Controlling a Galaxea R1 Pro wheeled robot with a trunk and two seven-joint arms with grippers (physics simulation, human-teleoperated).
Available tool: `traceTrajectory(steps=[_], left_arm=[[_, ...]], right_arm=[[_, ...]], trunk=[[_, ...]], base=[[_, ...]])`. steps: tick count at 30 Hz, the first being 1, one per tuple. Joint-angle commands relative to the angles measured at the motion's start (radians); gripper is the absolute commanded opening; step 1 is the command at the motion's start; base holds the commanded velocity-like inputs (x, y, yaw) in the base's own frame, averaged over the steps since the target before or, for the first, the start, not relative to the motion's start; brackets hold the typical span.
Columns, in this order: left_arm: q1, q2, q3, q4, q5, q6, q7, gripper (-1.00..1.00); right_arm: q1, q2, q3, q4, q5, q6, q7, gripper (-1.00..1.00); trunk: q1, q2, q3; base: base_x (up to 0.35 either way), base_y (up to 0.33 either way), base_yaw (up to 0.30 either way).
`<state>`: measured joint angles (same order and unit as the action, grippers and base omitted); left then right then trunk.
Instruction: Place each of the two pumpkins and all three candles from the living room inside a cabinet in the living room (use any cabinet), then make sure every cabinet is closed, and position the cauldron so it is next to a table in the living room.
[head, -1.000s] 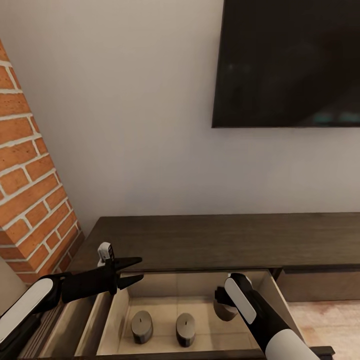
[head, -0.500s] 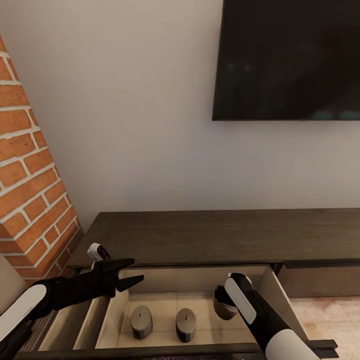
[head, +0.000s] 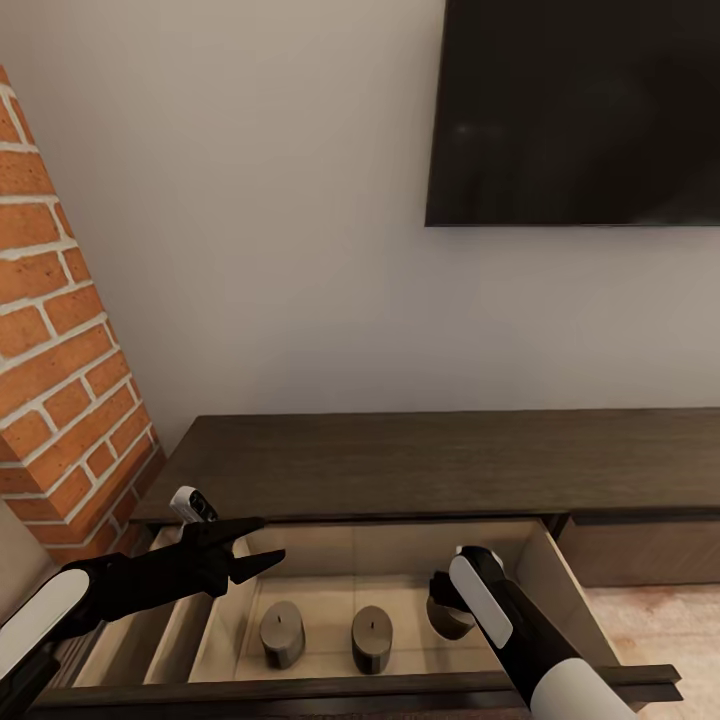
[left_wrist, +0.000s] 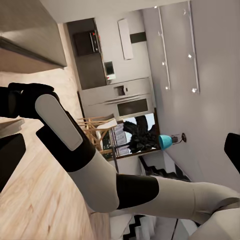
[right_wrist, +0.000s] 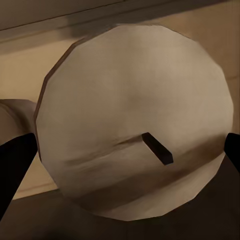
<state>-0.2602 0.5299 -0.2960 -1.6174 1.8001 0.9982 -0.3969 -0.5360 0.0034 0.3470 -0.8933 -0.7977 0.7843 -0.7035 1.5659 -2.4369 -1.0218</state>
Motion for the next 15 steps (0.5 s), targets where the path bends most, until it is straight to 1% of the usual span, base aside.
traceTrajectory(steps=[1, 9, 12, 15], left_arm=[[-0.001, 0.001, -0.002, 0.001, -0.004, 0.0, -0.008, 1.0], [-0.001, 0.001, -0.002, 0.001, -0.005, 0.0, -0.007, 1.0], [-0.001, 0.001, -0.002, 0.001, -0.004, 0.0, -0.007, 1.0], [-0.001, 0.001, -0.002, 0.001, -0.005, 0.0, -0.007, 1.0]], right_arm=[[-0.001, 0.0, 0.002, -0.001, -0.01, -0.002, -0.009, -1.0], [-0.001, 0.0, 0.003, 0.005, -0.012, -0.029, -0.01, -1.0], [-0.001, 0.0, 0.002, 0.031, -0.01, -0.03, -0.01, -1.0], [-0.001, 0.0, 0.001, 0.042, -0.01, -0.031, -0.01, -1.0]], trunk=[[0.004, -0.008, -0.004], [0.034, -0.063, -0.029], [0.035, -0.064, -0.041], [0.035, -0.064, -0.041]], base=[[0.0, 0.0, 0.0], [0.0, 0.0, 0.0], [0.0, 0.0, 0.0], [0.0, 0.0, 0.0]])
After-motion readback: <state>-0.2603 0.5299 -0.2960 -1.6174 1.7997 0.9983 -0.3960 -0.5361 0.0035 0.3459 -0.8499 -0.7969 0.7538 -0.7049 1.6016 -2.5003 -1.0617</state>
